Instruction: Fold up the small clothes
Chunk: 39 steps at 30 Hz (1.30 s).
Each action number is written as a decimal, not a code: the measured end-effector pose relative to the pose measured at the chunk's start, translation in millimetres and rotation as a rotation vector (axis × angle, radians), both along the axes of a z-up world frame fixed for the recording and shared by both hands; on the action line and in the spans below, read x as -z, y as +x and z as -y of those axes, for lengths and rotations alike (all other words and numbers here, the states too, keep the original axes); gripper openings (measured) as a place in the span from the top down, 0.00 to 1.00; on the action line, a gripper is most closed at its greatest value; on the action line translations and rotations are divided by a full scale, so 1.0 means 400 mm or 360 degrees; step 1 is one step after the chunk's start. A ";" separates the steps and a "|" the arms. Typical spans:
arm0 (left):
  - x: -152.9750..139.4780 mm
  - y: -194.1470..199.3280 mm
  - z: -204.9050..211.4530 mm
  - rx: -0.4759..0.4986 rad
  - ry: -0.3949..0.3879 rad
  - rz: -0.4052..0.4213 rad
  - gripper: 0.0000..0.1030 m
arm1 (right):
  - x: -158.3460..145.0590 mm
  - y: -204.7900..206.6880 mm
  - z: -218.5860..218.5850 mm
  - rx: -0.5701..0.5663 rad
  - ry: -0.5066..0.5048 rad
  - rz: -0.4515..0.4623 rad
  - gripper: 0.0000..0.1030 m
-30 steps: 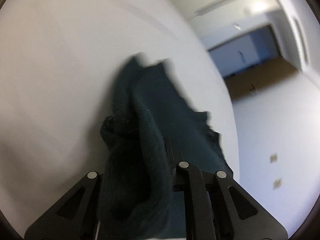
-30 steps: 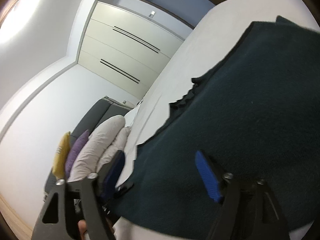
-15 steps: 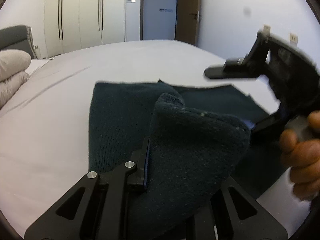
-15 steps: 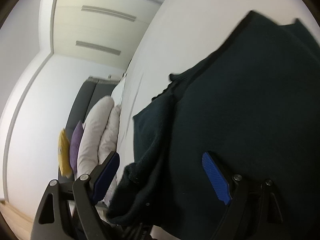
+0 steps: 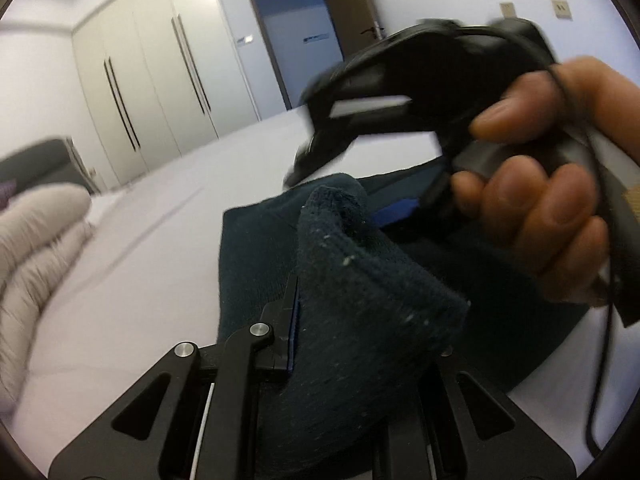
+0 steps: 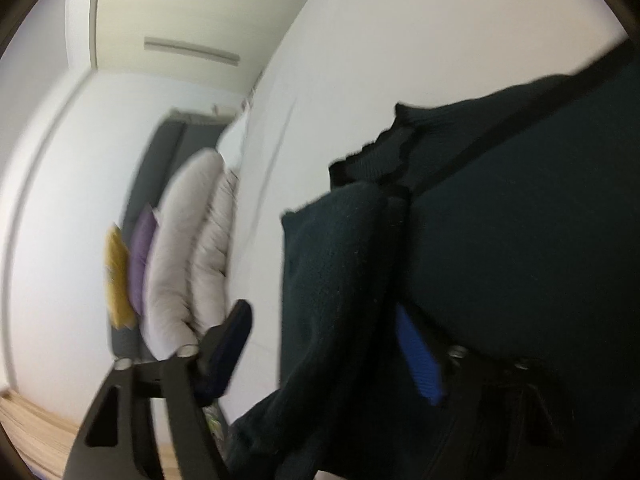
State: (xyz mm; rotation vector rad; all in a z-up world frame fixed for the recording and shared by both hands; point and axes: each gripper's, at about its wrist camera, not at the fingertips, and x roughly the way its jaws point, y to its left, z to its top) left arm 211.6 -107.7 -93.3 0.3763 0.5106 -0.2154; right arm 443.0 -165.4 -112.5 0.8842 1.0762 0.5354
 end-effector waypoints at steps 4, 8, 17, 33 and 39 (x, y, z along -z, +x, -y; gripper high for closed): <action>0.019 -0.003 0.003 0.0014 0.0108 0.0023 0.90 | 0.015 -0.001 -0.033 -0.0071 -0.0116 0.0001 0.71; 0.033 -0.015 0.015 0.0057 0.0212 0.0025 0.89 | 0.026 -0.026 -0.005 -0.0006 -0.0160 0.0023 0.85; 0.042 -0.004 0.093 0.0282 0.0312 0.0065 0.89 | -0.058 -0.079 0.082 0.0073 -0.0375 0.0195 0.87; 0.087 0.044 0.301 0.0588 0.0359 0.0036 0.88 | -0.092 -0.159 0.430 0.0238 -0.0553 0.0206 0.87; 0.161 0.039 0.263 0.0655 0.0424 -0.0077 0.86 | -0.009 -0.156 0.463 0.0300 -0.0533 0.0102 0.86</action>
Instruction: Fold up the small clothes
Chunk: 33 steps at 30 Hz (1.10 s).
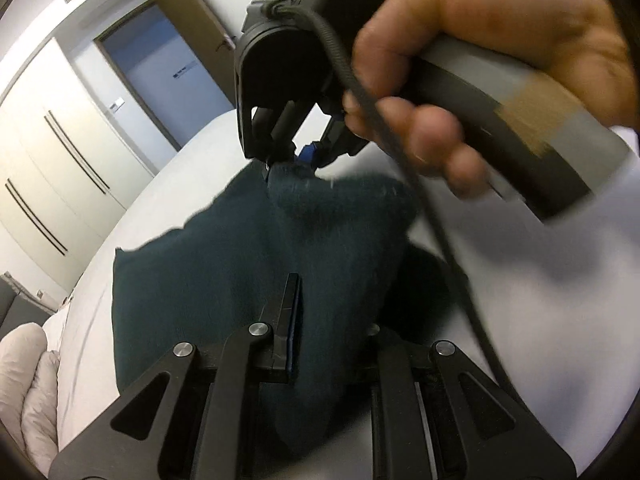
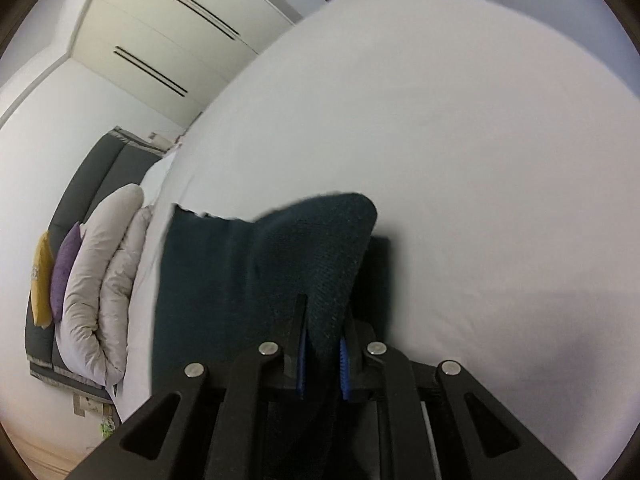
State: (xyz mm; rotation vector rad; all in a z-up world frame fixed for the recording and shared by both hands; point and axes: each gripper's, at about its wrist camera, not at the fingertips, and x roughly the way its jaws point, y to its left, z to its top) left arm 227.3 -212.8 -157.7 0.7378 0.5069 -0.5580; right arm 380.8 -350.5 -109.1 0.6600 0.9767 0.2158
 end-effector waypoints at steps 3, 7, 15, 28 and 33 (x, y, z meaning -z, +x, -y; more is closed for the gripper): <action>-0.004 -0.020 -0.072 0.0048 -0.0028 -0.0041 0.74 | 0.012 -0.011 0.008 0.0067 0.0093 0.0014 0.80; -0.041 -0.051 -0.209 0.0064 -0.0130 -0.0018 0.16 | -0.001 -0.039 0.025 0.0134 0.0094 0.0014 0.64; -0.093 0.130 -0.451 -0.0214 -0.0349 -0.0090 0.17 | -0.088 -0.195 0.023 0.0236 -0.0051 0.0115 0.45; 0.005 0.377 -0.507 -0.0334 -0.0253 -0.0209 0.41 | -0.024 -0.328 -0.088 0.0159 -0.0173 0.0010 0.85; 0.049 0.403 -0.533 -0.0264 -0.0212 -0.0176 0.41 | 0.018 -0.343 -0.047 0.0192 -0.0127 -0.0001 0.86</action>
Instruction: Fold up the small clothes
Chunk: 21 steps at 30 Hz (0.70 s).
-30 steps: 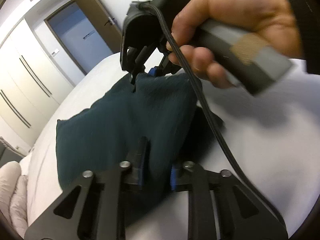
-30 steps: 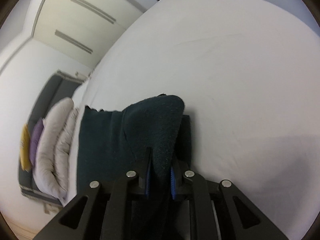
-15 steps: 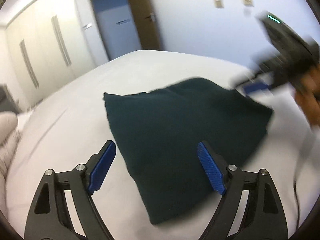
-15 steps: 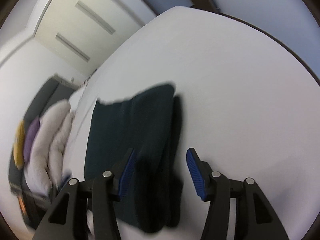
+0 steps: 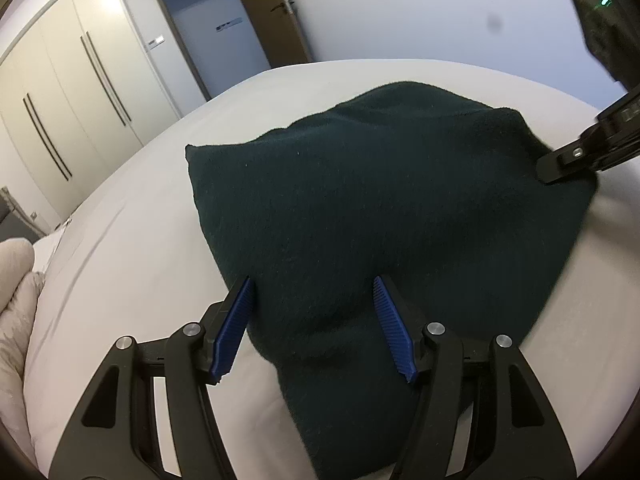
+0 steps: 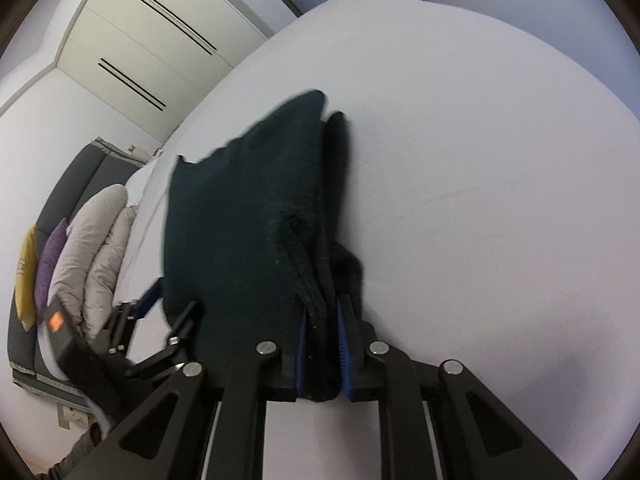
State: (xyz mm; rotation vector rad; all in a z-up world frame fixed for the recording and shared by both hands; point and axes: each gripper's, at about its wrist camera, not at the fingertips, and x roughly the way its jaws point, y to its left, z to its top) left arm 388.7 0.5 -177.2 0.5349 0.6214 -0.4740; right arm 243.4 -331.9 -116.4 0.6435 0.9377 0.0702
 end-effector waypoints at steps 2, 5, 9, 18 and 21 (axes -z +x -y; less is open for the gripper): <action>0.016 0.017 -0.029 0.0016 -0.0003 0.0007 0.41 | 0.028 0.003 0.011 0.0019 0.0084 0.0008 0.88; 0.030 0.031 -0.065 0.0028 -0.0032 -0.0004 0.40 | 0.056 -0.022 0.039 0.0077 0.0275 0.0074 0.88; 0.050 0.062 -0.099 0.0026 -0.0067 -0.0026 0.39 | 0.028 -0.059 0.033 0.0117 0.0205 0.0089 0.78; 0.066 0.059 -0.094 0.0018 -0.0071 -0.0026 0.38 | -0.175 0.019 -0.052 0.0013 -0.0078 0.0402 0.71; 0.066 0.026 -0.061 0.0019 -0.0076 -0.0032 0.38 | -0.122 0.112 -0.081 -0.0054 -0.0083 0.0304 0.71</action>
